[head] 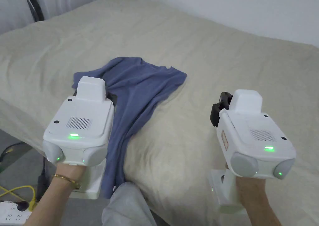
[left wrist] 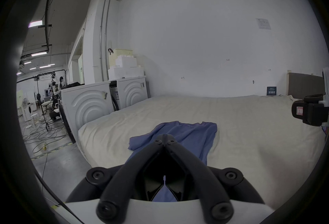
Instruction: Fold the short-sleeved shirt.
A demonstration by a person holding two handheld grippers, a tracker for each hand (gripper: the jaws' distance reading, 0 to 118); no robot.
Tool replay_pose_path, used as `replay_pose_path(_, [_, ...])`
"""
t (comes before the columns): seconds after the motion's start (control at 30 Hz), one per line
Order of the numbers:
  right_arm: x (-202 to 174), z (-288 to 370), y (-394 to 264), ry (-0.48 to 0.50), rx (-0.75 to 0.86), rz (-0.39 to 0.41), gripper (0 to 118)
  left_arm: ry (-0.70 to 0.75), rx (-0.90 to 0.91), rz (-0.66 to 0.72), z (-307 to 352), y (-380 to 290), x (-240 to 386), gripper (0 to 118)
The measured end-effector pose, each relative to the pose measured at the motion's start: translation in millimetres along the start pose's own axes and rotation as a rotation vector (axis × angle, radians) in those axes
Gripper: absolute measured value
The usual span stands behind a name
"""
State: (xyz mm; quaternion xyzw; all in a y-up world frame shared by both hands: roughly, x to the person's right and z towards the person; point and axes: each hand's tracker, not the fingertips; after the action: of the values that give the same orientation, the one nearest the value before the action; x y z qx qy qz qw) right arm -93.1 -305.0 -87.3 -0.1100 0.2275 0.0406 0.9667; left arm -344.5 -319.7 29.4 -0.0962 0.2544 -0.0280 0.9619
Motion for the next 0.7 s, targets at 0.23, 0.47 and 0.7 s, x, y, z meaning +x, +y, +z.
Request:
replay_pose_path(0.23, [-9.7,-10.0,1.2,0.033,-0.004,-0.002,0,-0.02,-0.048,0.024,-11.5,0.7,-10.6,75])
replay_pose_path(0.47, [-12.4,-15.6,4.0,0.028,-0.017,-0.023,0,-0.07,-0.083,0.055,-37.7,9.7,-12.3,118])
replay_pose_path(0.7, [-10.0,-33.5,1.3,0.028,-0.041,-0.018,0,-0.089,-0.169,0.043,-101.3,24.9,-7.0,118])
